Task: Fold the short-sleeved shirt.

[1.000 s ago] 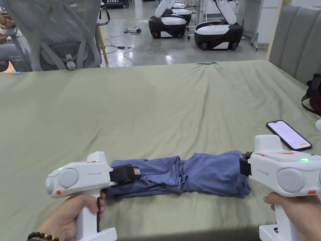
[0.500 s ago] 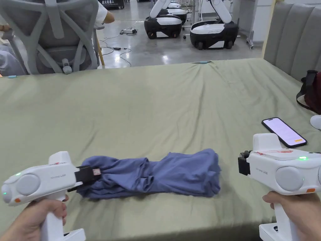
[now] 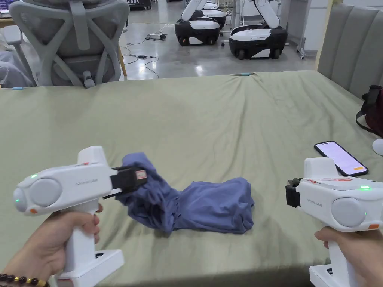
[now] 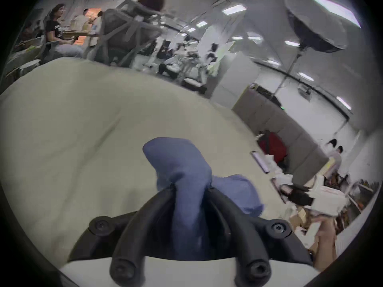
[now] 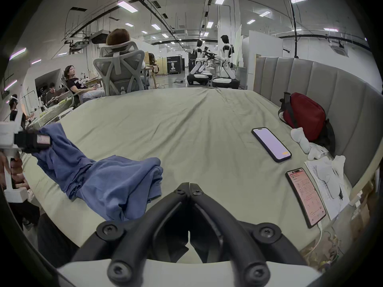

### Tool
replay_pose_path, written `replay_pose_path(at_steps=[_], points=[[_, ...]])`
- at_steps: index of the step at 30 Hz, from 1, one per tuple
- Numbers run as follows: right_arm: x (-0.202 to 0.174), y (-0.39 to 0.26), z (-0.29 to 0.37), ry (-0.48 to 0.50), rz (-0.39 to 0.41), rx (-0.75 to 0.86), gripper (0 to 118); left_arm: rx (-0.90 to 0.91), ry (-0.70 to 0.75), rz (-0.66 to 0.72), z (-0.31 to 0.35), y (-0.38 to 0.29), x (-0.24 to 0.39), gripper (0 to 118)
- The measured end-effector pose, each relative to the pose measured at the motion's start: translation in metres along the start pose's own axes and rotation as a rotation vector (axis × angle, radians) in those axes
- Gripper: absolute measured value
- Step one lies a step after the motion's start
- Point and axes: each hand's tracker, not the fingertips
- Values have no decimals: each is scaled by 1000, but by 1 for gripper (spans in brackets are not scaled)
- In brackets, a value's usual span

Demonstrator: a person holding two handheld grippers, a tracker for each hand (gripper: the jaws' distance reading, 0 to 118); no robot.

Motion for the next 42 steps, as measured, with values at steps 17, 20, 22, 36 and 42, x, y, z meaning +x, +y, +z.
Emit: replay_pose_path(at_steps=[17,20,22,36,42], points=[[49,-21,31,-79,-52,-3,0,-223,-148,-7,-136,-45,69,77],[54,-24,30,-90,-53,-13,0,-156,-247,2,-109,-30,77,118],[54,-25,29,-89,-61,-14,0,-55,-253,-48,-82,-18,80,113],[36,-28,18,-22,-51,-21,0,-202,-170,-30,-118,-30,56,3],[46,-34,28,-45,-56,-31,0,-381,-289,-71,-183,-53,85,0]])
